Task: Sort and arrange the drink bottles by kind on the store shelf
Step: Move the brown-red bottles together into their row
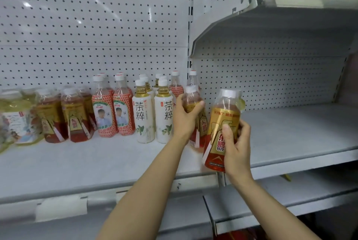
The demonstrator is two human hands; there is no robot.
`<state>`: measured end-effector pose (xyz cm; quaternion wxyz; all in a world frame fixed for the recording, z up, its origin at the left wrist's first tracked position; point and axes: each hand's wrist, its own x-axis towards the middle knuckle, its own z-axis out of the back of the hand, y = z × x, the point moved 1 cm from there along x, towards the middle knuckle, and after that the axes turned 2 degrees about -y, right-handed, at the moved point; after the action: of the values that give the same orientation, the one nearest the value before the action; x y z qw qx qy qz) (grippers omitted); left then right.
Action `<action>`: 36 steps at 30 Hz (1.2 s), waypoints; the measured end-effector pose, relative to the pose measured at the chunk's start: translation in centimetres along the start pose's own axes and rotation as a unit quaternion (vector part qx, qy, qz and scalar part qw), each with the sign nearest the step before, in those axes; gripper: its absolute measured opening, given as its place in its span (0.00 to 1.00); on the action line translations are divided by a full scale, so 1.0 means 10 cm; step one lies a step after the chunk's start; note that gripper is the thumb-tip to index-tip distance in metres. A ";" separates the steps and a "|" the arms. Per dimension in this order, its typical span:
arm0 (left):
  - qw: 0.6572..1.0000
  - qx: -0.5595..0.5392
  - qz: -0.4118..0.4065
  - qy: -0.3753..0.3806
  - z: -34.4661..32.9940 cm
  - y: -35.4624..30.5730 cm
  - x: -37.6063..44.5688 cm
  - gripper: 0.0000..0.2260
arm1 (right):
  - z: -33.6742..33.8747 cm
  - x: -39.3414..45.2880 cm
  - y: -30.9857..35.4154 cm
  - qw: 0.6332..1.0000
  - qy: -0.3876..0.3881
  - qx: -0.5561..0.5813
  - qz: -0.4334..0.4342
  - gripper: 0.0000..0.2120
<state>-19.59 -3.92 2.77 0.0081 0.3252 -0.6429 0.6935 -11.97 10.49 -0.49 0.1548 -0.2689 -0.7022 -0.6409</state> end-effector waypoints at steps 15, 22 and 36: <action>0.977 -0.195 0.086 -0.014 2.01 -0.59 -1.01 0.24 | -0.77 -1.15 0.63 0.995 0.069 0.067 -0.035 0.22; 0.974 -0.199 0.101 -0.044 2.98 -0.77 -1.43 0.27 | -1.36 -1.87 0.88 0.987 0.109 0.105 -0.050 0.21; 0.980 -0.113 0.067 -0.148 4.47 -0.68 -1.26 0.29 | -2.82 -2.10 1.00 0.969 0.183 0.158 -0.050 0.23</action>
<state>12.95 -37.69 1.23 -0.0972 0.3777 -0.7313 0.5595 7.20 -20.68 -0.47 0.2894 -0.0837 -0.7665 -0.5672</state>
